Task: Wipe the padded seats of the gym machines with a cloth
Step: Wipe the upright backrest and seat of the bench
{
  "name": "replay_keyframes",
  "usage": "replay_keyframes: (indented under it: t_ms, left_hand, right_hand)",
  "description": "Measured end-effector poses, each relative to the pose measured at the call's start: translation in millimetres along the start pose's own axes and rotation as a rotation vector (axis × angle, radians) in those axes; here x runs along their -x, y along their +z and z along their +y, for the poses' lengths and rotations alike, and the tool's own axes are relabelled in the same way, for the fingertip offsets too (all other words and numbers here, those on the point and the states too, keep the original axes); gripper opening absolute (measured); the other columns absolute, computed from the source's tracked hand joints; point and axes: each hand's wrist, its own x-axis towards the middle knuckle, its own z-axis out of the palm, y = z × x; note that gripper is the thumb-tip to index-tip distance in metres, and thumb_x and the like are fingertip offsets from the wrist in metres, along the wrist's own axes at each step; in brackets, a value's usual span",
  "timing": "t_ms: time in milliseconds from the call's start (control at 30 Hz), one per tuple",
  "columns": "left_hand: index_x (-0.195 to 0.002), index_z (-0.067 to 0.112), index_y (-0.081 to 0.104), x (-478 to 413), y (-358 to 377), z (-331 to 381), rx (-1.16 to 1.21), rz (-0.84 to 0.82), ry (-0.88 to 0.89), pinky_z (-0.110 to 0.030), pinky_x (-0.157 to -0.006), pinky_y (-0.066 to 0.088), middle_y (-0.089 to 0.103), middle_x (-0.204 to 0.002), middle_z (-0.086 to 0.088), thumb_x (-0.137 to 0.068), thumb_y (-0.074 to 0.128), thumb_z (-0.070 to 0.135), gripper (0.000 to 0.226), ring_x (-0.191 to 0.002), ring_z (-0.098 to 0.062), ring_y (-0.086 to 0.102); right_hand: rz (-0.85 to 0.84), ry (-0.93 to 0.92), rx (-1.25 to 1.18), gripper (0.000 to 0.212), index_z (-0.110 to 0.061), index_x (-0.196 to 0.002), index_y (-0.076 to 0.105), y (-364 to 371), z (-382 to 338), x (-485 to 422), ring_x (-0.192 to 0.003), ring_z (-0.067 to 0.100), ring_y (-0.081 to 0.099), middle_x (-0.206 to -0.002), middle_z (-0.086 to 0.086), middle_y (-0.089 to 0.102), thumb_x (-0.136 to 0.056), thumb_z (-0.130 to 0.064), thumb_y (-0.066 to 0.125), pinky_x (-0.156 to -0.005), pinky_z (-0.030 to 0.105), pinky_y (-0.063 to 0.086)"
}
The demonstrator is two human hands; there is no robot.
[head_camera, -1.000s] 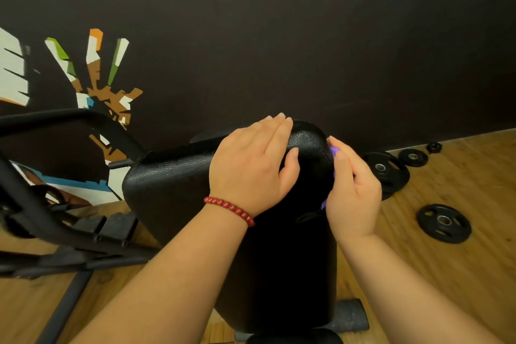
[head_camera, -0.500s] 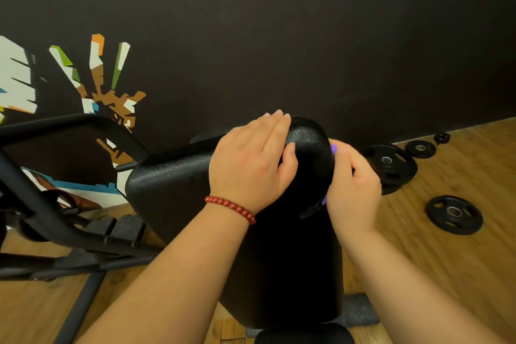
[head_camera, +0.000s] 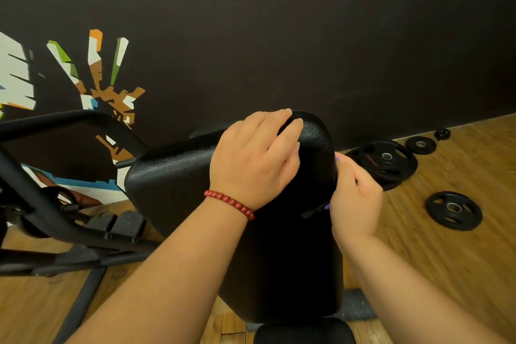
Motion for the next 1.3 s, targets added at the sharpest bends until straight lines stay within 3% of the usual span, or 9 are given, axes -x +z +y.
replay_keyframes:
  t_ms: [100, 167, 267, 367, 467, 633, 767, 967, 1300]
  left_hand:
    - [-0.12, 0.011, 0.066, 0, -1, 0, -0.012, -0.015, 0.023, -0.038, -0.074, 0.049, 0.066, -0.12, -0.008, -0.095, 0.049, 0.026, 0.034, -0.103, -0.026, 0.063]
    - [-0.123, 0.012, 0.065, 0, -2, 1, -0.016, -0.019, 0.028, -0.038, -0.076, 0.047, 0.065, -0.121, -0.007, -0.095, 0.048, 0.027, 0.036, -0.104, -0.026, 0.062]
    - [-0.127, 0.012, 0.062, 1, -4, 3, -0.052, -0.022, 0.025, -0.038, -0.085, 0.043, 0.064, -0.123, -0.006, -0.094, 0.045, 0.022, 0.038, -0.113, -0.025, 0.059]
    - [-0.132, 0.01, 0.057, 5, -2, 4, -0.09, -0.055, 0.054, -0.036, -0.095, 0.037, 0.061, -0.129, -0.007, -0.094, 0.046, 0.022, 0.041, -0.119, -0.025, 0.055]
    - [-0.139, 0.009, 0.048, 13, 3, 13, -0.095, -0.064, -0.026, -0.036, -0.105, 0.033, 0.055, -0.138, -0.009, -0.095, 0.046, 0.023, 0.046, -0.126, -0.024, 0.05]
    - [-0.151, 0.01, 0.016, 35, 16, 46, -0.165, -0.15, -0.249, -0.042, -0.119, 0.001, 0.022, -0.158, -0.01, -0.096, 0.038, 0.042, 0.067, -0.146, -0.025, 0.013]
    - [-0.151, 0.011, 0.014, 37, 21, 48, -0.195, -0.137, -0.253, -0.042, -0.119, -0.002, 0.013, -0.156, -0.008, -0.096, 0.037, 0.043, 0.068, -0.146, -0.026, 0.01]
    - [-0.151, 0.012, 0.015, 40, 28, 48, -0.231, -0.116, -0.249, -0.041, -0.118, -0.003, 0.013, -0.155, -0.007, -0.097, 0.032, 0.042, 0.063, -0.145, -0.024, 0.007]
    - [-0.15, 0.013, 0.018, 41, 34, 49, -0.246, -0.07, -0.241, -0.043, -0.119, 0.0, 0.016, -0.154, -0.007, -0.098, 0.031, 0.044, 0.062, -0.145, -0.024, 0.007]
  right_hand:
    - [0.014, -0.031, 0.018, 0.027, -0.033, -0.093, 0.075, 3, -16, 3, -0.052, 0.009, 0.056, -0.069, 0.0, 0.067, -0.097, -0.025, 0.049, -0.043, 0.022, 0.042]
    - [-0.006, -0.199, 0.036, 0.025, -0.04, -0.094, 0.069, 6, -32, 4, -0.078, -0.001, 0.065, -0.086, -0.013, 0.07, -0.099, -0.024, 0.05, -0.067, 0.016, 0.051]
    - [-0.035, -0.35, 0.066, 0.024, -0.031, -0.117, 0.064, 5, -37, 2, -0.111, -0.007, 0.057, -0.11, -0.02, 0.066, -0.099, -0.023, 0.051, -0.092, 0.009, 0.044]
    - [-0.056, -0.373, 0.078, 0.024, -0.029, -0.119, 0.061, -3, -9, 1, -0.112, -0.009, 0.056, -0.112, -0.025, 0.063, -0.1, -0.022, 0.048, -0.095, 0.011, 0.044]
    - [-0.087, -0.163, 0.072, 0.032, -0.024, -0.119, 0.069, -15, 28, 4, -0.11, -0.001, 0.06, -0.111, -0.015, 0.07, -0.101, -0.03, 0.043, -0.097, 0.032, 0.05]
    - [-0.063, -0.092, 0.063, 0.03, -0.024, -0.112, 0.072, -12, 23, 1, -0.077, 0.009, 0.066, -0.095, -0.003, 0.072, -0.1, -0.03, 0.046, -0.06, 0.029, 0.053]
    - [-0.091, -0.231, 0.068, 0.033, -0.025, -0.133, 0.056, -12, 8, 0, -0.112, -0.015, 0.051, -0.123, -0.022, 0.06, -0.102, -0.027, 0.044, -0.091, 0.001, 0.038]
    - [-0.251, -0.407, 0.165, 0.042, -0.024, -0.137, 0.043, -30, 46, 3, -0.127, -0.018, 0.036, -0.132, -0.028, 0.043, -0.098, -0.037, 0.035, -0.102, 0.002, 0.028]
    - [-0.209, -0.56, 0.119, 0.036, -0.018, -0.135, 0.047, -18, 31, -9, -0.127, -0.011, 0.041, -0.132, -0.018, 0.049, -0.1, -0.024, 0.041, -0.103, 0.008, 0.033]
